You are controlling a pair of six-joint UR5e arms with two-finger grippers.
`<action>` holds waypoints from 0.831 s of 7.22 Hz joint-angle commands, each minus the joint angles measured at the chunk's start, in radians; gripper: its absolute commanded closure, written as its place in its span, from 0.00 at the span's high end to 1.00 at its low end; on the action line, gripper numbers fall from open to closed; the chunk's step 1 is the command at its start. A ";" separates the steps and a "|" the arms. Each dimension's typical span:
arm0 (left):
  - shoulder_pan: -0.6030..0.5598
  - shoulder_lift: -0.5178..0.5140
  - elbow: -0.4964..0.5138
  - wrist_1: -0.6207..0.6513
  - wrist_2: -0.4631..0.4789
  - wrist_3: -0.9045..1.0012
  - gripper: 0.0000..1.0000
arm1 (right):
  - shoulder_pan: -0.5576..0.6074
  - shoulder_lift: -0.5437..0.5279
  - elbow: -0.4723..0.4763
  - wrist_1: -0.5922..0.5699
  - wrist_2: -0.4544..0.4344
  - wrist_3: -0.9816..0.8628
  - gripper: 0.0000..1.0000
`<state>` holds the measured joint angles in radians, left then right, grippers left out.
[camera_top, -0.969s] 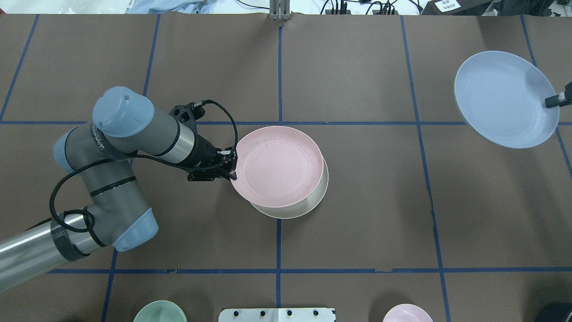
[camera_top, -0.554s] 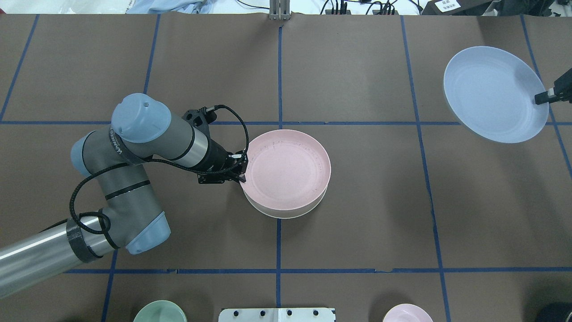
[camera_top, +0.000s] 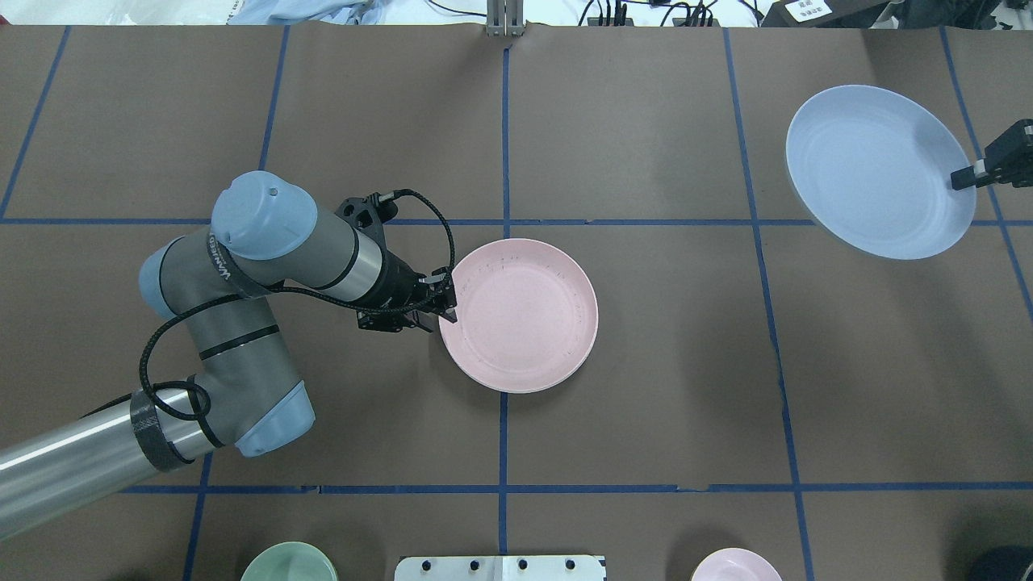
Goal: Stack three plates with pink and blue
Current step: 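Open and withdraw the left gripper while the right carries the blue plate over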
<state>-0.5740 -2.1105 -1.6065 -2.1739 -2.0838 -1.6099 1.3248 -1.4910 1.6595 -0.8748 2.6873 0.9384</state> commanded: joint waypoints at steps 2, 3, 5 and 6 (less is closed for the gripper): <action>-0.082 0.098 -0.131 0.020 -0.027 0.013 1.00 | -0.190 0.105 0.061 0.000 -0.152 0.239 0.00; -0.142 0.106 -0.144 0.061 -0.085 0.113 1.00 | -0.291 0.162 0.066 -0.004 -0.243 0.337 0.00; -0.211 0.180 -0.202 0.111 -0.094 0.265 1.00 | -0.506 0.257 0.063 -0.009 -0.457 0.498 0.00; -0.243 0.251 -0.255 0.111 -0.111 0.298 1.00 | -0.591 0.284 0.057 -0.016 -0.545 0.513 0.00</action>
<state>-0.7770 -1.9344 -1.8043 -2.0726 -2.1785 -1.3740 0.8506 -1.2490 1.7214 -0.8844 2.2613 1.4036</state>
